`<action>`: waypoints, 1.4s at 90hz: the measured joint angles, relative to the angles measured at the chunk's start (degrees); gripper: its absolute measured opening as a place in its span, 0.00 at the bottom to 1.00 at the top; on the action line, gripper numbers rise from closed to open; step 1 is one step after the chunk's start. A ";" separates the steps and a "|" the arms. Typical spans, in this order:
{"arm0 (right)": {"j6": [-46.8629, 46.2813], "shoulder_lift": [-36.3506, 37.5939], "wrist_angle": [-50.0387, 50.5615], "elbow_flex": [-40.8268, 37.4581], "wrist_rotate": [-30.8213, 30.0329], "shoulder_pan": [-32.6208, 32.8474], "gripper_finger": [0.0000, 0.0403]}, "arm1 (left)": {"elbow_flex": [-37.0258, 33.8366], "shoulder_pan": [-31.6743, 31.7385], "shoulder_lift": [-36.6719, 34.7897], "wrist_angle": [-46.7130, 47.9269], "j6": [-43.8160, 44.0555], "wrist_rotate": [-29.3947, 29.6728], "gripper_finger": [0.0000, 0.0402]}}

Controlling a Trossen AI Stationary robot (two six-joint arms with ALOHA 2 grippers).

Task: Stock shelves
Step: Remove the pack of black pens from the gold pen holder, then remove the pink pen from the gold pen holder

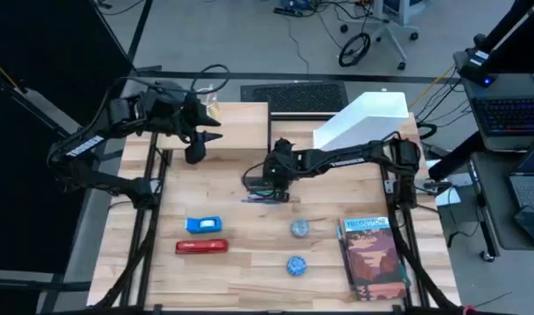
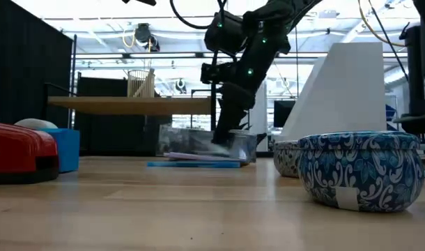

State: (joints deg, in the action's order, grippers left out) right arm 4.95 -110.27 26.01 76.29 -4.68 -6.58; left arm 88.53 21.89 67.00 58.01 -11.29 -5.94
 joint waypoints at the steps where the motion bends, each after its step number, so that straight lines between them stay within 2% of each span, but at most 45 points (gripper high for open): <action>1: -0.06 0.07 0.02 0.00 0.21 0.05 0.36 | 0.00 0.00 0.00 -0.01 0.00 0.00 0.36; 20: -0.81 5.86 1.48 -0.02 0.07 0.50 0.61 | 0.00 -0.02 0.00 -0.70 0.28 1.70 0.36; 36: -0.85 14.19 2.46 -0.02 -0.03 0.06 0.71 | 0.00 0.00 0.00 -1.53 0.33 5.96 0.36; 54: -1.16 22.72 0.00 0.00 0.03 -1.35 0.73 | 0.00 1.01 0.00 -6.32 0.35 6.06 0.37; 69: -1.52 26.47 -2.32 0.02 -0.13 -3.91 0.73 | 0.00 5.86 0.00 -11.56 0.44 6.91 0.46; 78: -1.53 27.05 -2.01 0.04 0.29 -5.86 0.73 | 0.00 10.64 0.00 -14.24 0.70 7.55 0.55; 97: -0.45 27.11 -0.92 0.04 0.44 -9.91 0.73 | 0.02 22.03 2.29 -13.44 1.89 7.14 0.70; 111: 0.63 27.11 -0.78 0.04 0.50 -12.19 0.73 | 0.02 27.45 6.89 -13.13 3.48 2.76 0.72; 126: 2.00 27.11 0.76 0.04 0.49 -13.35 0.73 | 0.00 30.83 12.13 -12.69 4.96 2.28 0.72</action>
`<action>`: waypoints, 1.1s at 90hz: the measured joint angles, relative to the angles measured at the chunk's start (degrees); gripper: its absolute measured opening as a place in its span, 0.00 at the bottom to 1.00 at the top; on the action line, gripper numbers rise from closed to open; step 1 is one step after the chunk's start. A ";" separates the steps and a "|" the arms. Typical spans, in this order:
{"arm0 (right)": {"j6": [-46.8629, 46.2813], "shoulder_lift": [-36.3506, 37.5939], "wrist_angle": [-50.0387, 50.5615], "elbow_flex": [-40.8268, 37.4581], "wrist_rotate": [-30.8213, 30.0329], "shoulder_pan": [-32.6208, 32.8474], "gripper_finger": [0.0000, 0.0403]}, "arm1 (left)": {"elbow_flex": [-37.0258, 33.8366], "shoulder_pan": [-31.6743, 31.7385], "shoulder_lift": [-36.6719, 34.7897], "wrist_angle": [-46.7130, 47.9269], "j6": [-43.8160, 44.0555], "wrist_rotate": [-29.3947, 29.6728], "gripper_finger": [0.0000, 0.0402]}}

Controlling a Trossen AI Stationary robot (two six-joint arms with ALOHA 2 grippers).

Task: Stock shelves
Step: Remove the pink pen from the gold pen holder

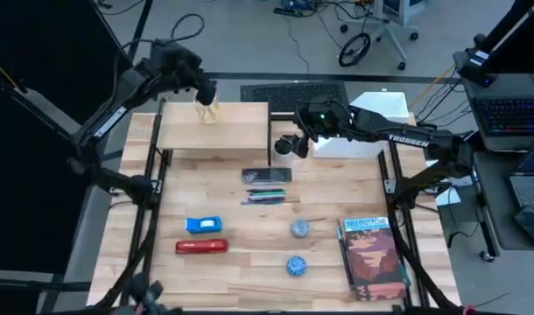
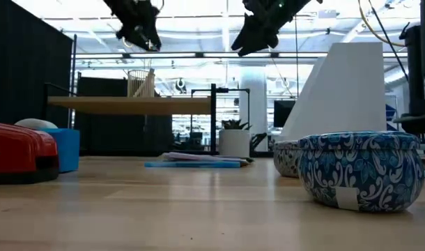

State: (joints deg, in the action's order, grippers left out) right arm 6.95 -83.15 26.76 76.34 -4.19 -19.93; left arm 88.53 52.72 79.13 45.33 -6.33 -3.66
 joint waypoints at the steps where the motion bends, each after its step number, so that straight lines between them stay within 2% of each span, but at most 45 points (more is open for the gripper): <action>1: 0.14 0.00 0.17 0.00 -0.01 -0.02 0.73 | 0.00 0.14 0.29 0.15 0.00 -0.02 0.72; 26: 1.89 0.00 2.19 0.00 0.00 0.00 0.73 | 0.00 1.06 5.56 2.12 0.00 0.29 0.63; 53: 2.17 0.00 2.36 0.00 0.00 0.00 0.73 | 0.00 2.19 6.41 1.74 0.00 0.97 0.52; 99: 4.69 0.00 2.30 0.00 -0.02 0.00 0.73 | 0.00 2.50 8.45 4.21 -0.01 1.98 0.49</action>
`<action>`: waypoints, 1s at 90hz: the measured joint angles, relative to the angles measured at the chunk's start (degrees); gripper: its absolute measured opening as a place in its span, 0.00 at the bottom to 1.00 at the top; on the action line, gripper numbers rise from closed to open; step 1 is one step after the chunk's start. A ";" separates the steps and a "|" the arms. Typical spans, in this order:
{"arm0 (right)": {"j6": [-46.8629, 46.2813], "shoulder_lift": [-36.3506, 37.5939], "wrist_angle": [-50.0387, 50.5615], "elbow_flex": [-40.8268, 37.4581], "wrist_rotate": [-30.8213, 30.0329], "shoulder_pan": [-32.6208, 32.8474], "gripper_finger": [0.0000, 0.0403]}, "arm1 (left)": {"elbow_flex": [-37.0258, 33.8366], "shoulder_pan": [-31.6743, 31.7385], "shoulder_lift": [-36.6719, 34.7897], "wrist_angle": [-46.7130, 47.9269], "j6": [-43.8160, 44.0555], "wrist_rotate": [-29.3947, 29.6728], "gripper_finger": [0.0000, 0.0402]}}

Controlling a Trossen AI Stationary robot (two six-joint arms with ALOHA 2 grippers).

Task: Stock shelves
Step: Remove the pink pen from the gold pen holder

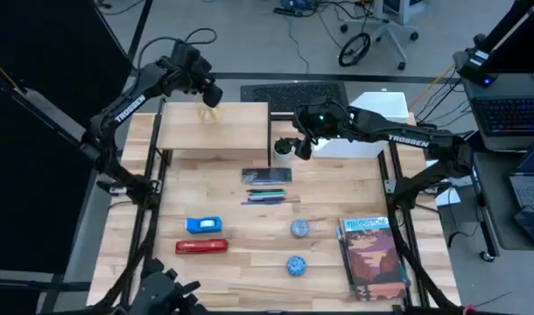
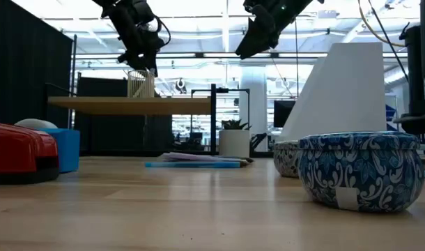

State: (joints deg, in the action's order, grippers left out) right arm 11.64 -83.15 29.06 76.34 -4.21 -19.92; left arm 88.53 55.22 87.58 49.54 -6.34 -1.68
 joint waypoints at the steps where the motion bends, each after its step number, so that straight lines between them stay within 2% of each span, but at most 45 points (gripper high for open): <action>1: 0.00 0.00 0.00 0.00 0.00 0.00 0.73 | 0.00 0.00 0.05 -0.02 0.01 0.08 0.49; 12: -0.24 0.00 0.00 0.00 -0.01 0.01 0.73 | 0.00 0.04 0.10 -0.29 -0.01 0.67 0.49; 20: -0.28 0.00 0.11 0.00 -0.01 0.02 0.73 | 0.00 0.04 0.10 -0.41 0.01 0.82 0.44; 53: -0.46 0.00 0.33 0.00 -0.02 0.02 0.73 | 0.00 0.04 0.06 -0.13 -0.01 0.88 0.04; 60: -0.83 0.00 0.30 0.00 -0.01 0.02 0.73 | 0.00 0.04 -0.12 -0.07 -0.01 0.90 0.03; 75: -2.60 0.00 0.31 -0.01 -0.02 0.02 0.73 | 0.00 0.02 -1.29 0.06 -0.10 0.90 0.07; 90: -2.61 0.00 0.29 0.00 -0.02 0.07 0.73 | 0.00 -0.11 -2.88 0.03 -0.10 0.89 0.04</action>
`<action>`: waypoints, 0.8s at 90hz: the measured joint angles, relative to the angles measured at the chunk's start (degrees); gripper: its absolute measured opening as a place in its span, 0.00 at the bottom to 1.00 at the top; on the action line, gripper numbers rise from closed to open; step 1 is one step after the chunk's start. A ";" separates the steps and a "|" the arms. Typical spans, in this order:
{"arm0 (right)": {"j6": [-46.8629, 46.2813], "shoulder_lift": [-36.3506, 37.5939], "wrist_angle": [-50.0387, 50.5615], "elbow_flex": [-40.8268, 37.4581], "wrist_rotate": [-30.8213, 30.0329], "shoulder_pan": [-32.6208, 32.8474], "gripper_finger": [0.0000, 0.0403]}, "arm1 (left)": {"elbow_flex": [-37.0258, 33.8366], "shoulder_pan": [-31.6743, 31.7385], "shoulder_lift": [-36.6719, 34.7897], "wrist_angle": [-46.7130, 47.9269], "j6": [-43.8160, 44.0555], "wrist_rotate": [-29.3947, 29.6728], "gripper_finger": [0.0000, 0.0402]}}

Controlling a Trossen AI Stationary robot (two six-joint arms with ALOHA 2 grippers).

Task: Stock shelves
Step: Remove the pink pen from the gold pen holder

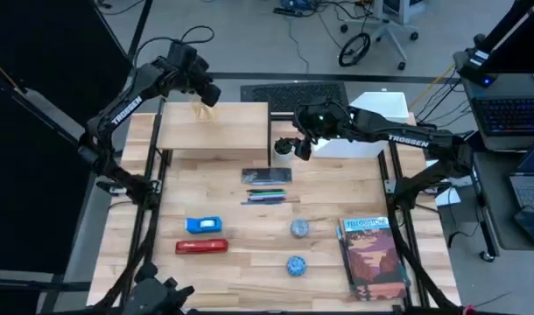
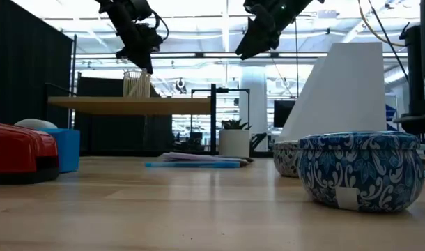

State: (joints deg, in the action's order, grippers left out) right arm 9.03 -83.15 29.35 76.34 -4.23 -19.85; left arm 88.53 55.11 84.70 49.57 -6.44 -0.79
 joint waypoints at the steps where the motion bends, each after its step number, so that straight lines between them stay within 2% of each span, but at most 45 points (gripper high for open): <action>1: -0.01 0.00 -0.02 0.00 0.00 0.02 0.73 | 0.00 -0.02 -0.17 -0.01 0.00 -0.02 0.04; 26: 6.43 -0.34 -2.02 0.00 -0.81 0.06 0.73 | 0.00 -0.17 -6.27 -4.44 0.00 -2.21 0.03; 52: 3.01 -0.50 -8.55 0.00 -0.30 0.08 0.73 | 0.00 -0.55 -14.30 -9.86 -1.91 -6.90 0.04; 61: -0.10 -0.50 -11.75 0.00 0.19 0.10 0.73 | 0.00 -0.55 -16.86 -12.13 -3.11 -12.16 0.04; 72: -3.96 -1.23 -18.22 0.00 3.97 0.44 0.73 | 0.00 -1.07 -19.24 -15.75 -2.28 -24.19 0.04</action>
State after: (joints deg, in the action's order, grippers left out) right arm 5.07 -84.38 11.13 76.34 -0.26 -19.42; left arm 88.53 54.04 65.46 33.82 -8.72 -24.98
